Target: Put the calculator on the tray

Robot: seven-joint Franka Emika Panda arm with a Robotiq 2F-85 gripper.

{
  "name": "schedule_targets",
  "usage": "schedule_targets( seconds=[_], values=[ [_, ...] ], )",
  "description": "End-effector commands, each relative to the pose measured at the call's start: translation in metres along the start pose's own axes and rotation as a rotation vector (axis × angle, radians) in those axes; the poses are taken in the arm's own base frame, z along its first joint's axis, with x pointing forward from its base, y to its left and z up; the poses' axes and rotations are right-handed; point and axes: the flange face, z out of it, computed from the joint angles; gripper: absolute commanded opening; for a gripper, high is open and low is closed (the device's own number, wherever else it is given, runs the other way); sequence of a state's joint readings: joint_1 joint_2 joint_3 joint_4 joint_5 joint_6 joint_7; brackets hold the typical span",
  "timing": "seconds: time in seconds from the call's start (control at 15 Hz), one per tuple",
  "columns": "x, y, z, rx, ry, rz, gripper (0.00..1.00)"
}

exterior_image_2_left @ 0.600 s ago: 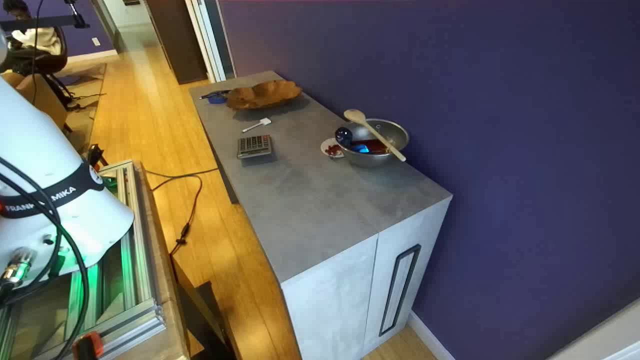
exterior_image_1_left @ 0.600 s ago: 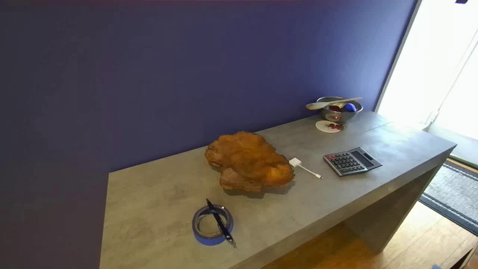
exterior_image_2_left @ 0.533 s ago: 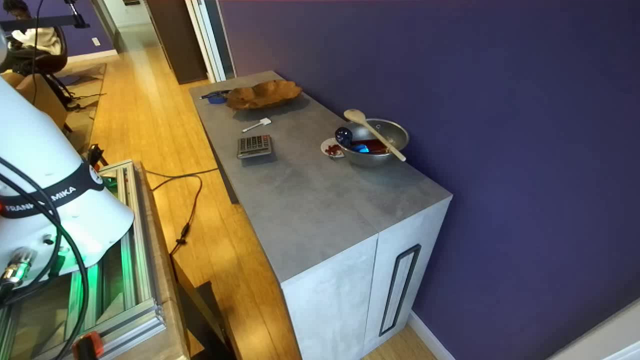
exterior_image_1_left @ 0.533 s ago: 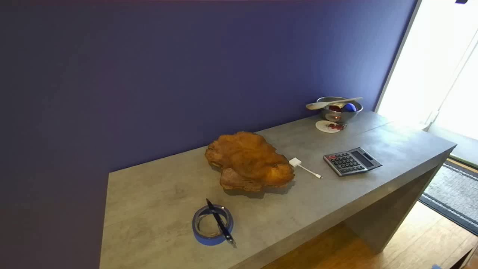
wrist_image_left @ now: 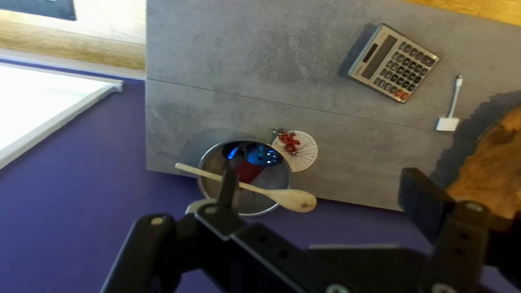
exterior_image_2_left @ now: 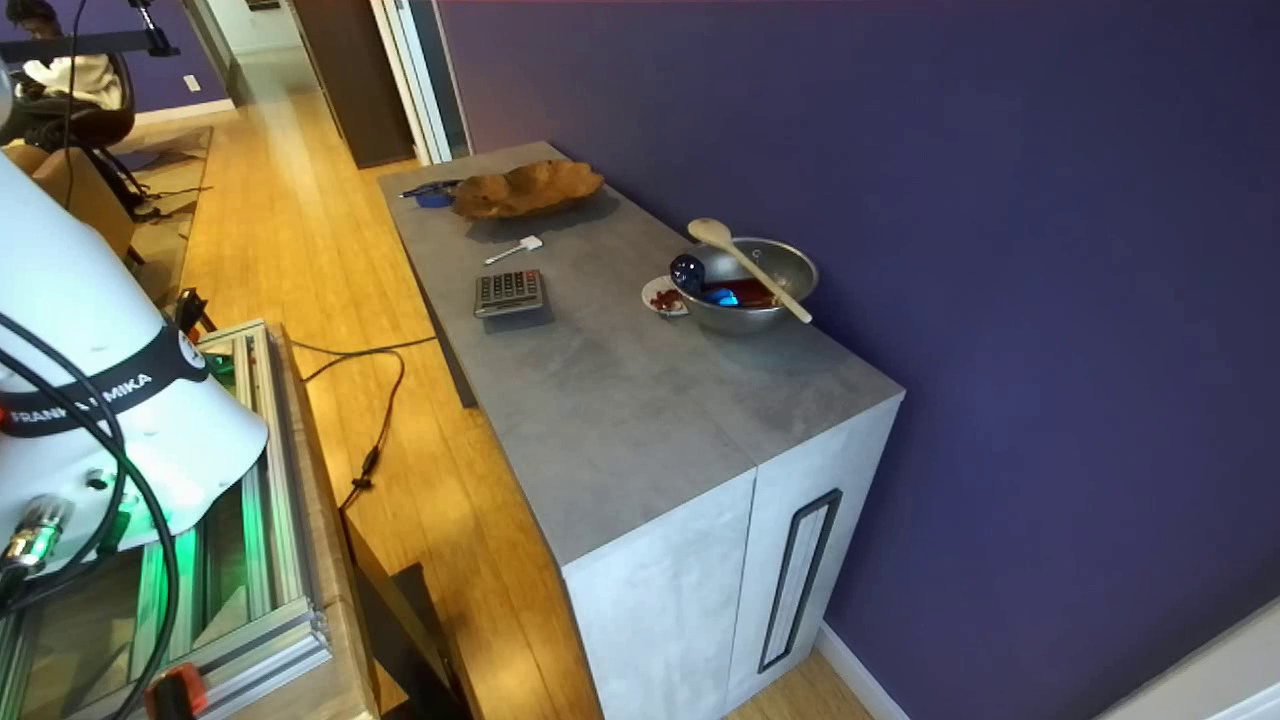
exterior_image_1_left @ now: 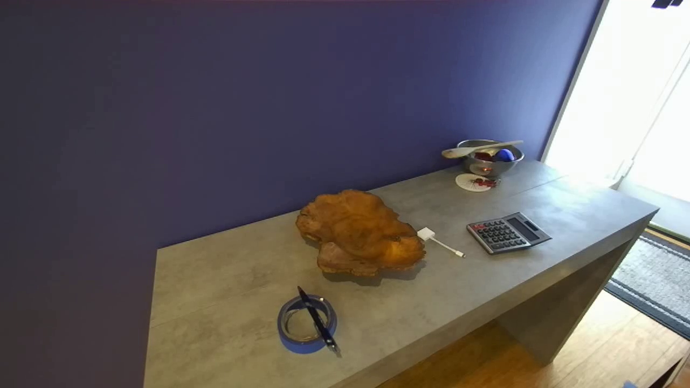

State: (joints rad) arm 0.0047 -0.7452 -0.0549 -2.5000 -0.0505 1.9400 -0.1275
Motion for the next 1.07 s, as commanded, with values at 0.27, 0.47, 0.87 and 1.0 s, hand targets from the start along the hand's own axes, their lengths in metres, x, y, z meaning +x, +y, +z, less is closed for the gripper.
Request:
schedule_targets(
  seconds=[0.27, 0.47, 0.87, 1.0],
  values=[
    [-0.028, 0.01, 0.172, 0.381, -0.016, 0.06, 1.0],
    [-0.036, 0.022, 0.233, 0.523, -0.113, 0.078, 1.0],
    [-0.054, 0.013, 0.277, 0.649, -0.178, 0.055, 1.0],
    [-0.055, 0.012, 0.283, 0.652, -0.19, 0.054, 1.0]
  ],
)
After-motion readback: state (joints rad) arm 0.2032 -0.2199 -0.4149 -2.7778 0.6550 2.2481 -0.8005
